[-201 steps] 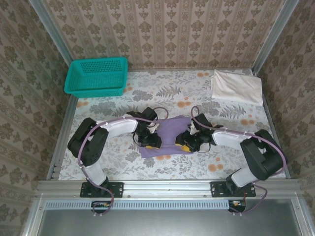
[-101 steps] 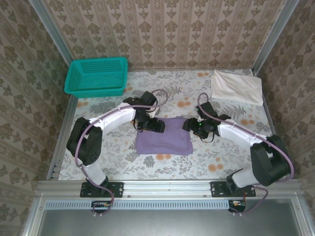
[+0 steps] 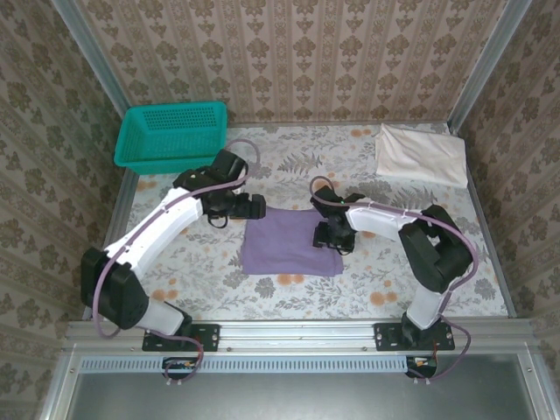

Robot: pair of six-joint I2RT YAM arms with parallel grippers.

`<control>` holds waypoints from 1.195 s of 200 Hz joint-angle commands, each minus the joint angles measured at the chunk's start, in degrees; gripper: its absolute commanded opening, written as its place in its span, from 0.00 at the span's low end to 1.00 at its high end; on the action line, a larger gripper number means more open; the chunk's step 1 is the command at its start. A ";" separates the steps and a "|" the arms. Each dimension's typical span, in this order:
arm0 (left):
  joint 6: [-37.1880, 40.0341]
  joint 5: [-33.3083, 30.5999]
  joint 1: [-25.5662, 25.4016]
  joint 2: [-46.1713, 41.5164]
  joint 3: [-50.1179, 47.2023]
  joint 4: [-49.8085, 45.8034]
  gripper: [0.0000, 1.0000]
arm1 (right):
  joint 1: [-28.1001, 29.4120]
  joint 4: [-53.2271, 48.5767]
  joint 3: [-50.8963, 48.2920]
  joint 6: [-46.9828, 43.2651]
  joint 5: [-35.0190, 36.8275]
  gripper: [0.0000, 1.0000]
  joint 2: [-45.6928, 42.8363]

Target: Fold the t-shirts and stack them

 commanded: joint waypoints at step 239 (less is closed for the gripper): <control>-5.74 1.07 13.23 -6.15 -10.45 9.22 0.93 | -27.60 -3.11 55.55 -31.99 8.75 0.00 26.35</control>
